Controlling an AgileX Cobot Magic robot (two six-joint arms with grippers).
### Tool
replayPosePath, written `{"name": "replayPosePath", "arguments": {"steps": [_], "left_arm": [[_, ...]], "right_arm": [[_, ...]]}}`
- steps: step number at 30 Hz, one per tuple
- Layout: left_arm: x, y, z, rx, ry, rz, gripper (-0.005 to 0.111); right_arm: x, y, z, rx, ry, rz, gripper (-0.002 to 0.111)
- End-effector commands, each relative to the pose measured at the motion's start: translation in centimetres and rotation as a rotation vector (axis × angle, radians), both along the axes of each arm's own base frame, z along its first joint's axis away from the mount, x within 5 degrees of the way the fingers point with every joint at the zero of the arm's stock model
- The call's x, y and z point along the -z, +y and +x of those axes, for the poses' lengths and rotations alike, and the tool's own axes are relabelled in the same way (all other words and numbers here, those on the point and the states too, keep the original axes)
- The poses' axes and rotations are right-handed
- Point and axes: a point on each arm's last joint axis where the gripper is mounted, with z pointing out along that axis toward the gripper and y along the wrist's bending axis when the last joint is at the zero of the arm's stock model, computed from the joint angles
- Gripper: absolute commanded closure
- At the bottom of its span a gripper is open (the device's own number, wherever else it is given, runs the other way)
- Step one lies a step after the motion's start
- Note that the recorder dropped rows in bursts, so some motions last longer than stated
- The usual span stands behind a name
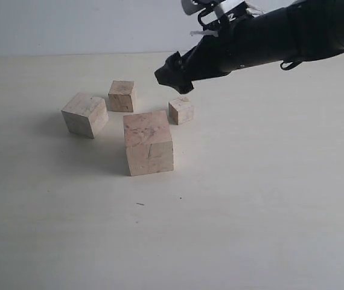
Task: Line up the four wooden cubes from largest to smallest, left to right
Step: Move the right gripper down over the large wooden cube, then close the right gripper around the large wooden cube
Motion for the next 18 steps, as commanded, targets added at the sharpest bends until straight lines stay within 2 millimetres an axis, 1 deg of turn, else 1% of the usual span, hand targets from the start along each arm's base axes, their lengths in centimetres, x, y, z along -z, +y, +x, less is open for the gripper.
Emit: {"name": "replayPosePath", "arguments": {"steps": [1,4,6,9,11,13,14,18], "left_arm": [[0.0,0.0,0.0,-0.001,-0.013,-0.007,0.107],[0.0,0.0,0.0,-0.001,-0.013,-0.007,0.107],[0.0,0.0,0.0,-0.001,-0.013,-0.007,0.107],[0.0,0.0,0.0,-0.001,-0.013,-0.007,0.107],[0.0,0.0,0.0,-0.001,-0.013,-0.007,0.107],[0.0,0.0,0.0,-0.001,-0.013,-0.007,0.107],[0.0,0.0,0.0,-0.001,-0.013,-0.007,0.107],[0.0,0.0,0.0,-0.001,-0.013,-0.007,0.107]], "right_arm": [[-0.5,0.6,0.5,-0.196,-0.149,-0.147,0.005],[-0.2,1.0,1.3,-0.228,-0.172,-0.176,0.005],[0.1,1.4,1.5,-0.308,-0.201,-0.227,0.005],[0.7,2.4,1.7,-0.471,-0.212,-0.24,0.005],[1.6,3.0,1.4,-0.64,-0.232,-0.244,0.005],[2.6,3.4,1.1,-0.773,-0.243,-0.24,0.005],[3.2,3.5,1.2,-0.798,-0.242,-0.242,0.005],[5.1,3.7,1.6,-0.798,-0.207,-0.253,0.005]]}}
